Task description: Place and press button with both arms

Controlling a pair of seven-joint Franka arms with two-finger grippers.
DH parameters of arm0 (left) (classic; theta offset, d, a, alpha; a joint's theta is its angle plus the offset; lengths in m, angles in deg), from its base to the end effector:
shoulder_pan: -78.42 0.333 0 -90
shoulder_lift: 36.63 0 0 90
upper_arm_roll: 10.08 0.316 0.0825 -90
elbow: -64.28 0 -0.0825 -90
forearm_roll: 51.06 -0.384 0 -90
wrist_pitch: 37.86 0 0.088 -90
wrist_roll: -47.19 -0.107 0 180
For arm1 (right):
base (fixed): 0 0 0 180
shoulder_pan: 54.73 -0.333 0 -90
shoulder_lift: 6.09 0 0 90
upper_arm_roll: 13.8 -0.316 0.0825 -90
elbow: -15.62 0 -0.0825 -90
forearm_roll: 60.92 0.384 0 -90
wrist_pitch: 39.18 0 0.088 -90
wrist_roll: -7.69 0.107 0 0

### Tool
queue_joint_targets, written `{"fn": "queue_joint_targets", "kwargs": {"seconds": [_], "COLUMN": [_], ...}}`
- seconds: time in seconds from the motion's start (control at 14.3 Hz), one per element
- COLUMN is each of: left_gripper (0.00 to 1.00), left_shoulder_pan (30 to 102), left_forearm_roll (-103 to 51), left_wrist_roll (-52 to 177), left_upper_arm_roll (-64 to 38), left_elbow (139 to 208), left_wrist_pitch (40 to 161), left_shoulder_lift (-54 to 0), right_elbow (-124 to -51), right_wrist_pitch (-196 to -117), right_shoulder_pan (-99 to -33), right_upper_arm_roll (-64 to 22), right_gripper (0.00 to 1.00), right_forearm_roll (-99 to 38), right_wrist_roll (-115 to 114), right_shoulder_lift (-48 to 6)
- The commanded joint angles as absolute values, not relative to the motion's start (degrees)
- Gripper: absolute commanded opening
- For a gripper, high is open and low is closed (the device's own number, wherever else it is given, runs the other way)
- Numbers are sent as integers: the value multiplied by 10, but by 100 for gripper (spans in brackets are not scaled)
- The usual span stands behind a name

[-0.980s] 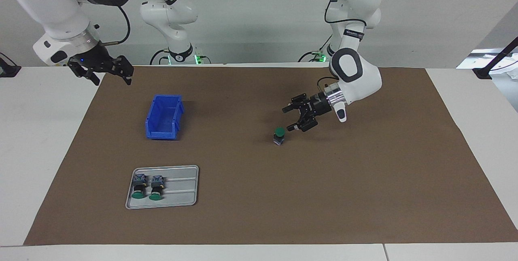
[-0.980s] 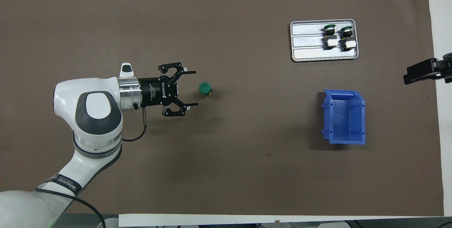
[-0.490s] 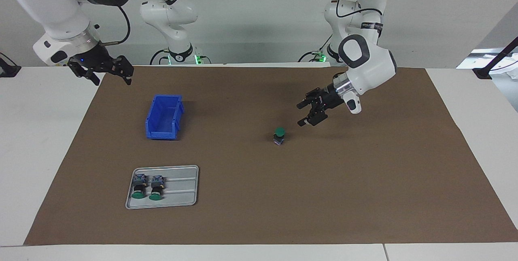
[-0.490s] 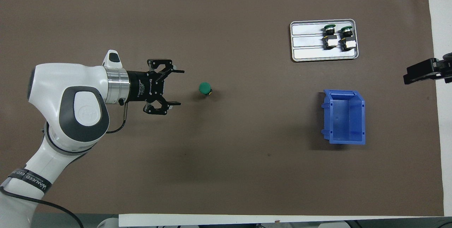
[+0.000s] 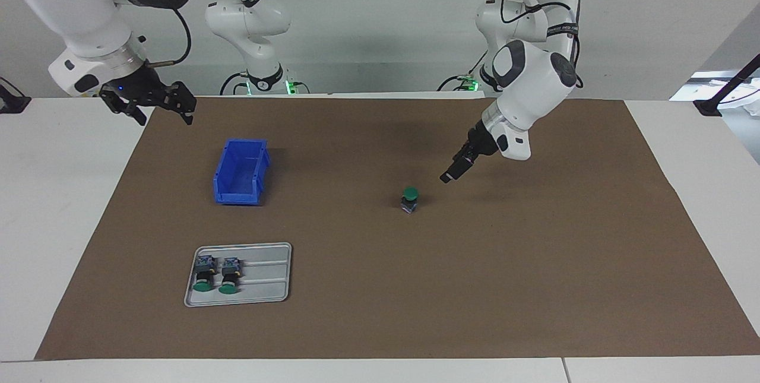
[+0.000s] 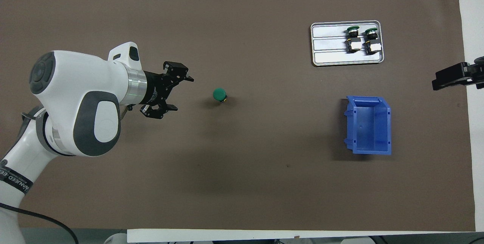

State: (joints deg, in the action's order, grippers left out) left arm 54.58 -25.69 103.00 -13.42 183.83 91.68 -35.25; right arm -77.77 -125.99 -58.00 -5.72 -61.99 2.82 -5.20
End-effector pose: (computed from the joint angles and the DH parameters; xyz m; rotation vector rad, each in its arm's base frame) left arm 0.4986 -0.2686 0.4299 2.5701 1.0248 -0.1819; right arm 0.5397 -0.0481 0.6006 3.1296 0.0017 -0.1574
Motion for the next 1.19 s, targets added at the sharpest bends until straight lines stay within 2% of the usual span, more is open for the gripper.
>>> {"fn": "queue_joint_targets", "kwargs": {"seconds": [0.0,0.21,0.28,0.35,0.49,0.63,0.84,0.98,1.12], "left_gripper": [100,94,94,88,64,42,14,6,5], "left_shoulder_pan": [519,497,485,470,467,462,428,417,412], "left_forearm_roll": [-337,-375,-417,-449,-460,-460,-460,-461,-461], "left_wrist_roll": [1048,1093,1109,1107,1106,1106,1106,1108,1106], "left_upper_arm_roll": [-132,-132,-132,-132,-134,-134,-133,-133,-132], "left_elbow": [1801,1707,1689,1687,1674,1613,1610,1610,1611], "left_wrist_pitch": [894,828,822,819,819,798,804,808,804], "left_shoulder_lift": [-342,-287,-272,-270,-254,-200,-183,-173,-165], "right_elbow": [-791,-791,-791,-791,-791,-791,-791,-791,-791], "right_wrist_pitch": [-1259,-1259,-1260,-1260,-1260,-1259,-1260,-1260,-1260], "right_shoulder_pan": [-578,-578,-578,-578,-578,-578,-578,-578,-578], "right_upper_arm_roll": [-57,-58,-57,-57,-57,-57,-57,-57,-58], "right_gripper": [99,99,99,99,99,99,99,99,99], "right_forearm_roll": [-617,-617,-617,-617,-617,-617,-617,-617,-617], "right_wrist_roll": [19,19,19,19,19,19,19,19,19], "right_shoulder_lift": [-40,-40,-40,-40,-40,-40,-40,-40,-40]}}
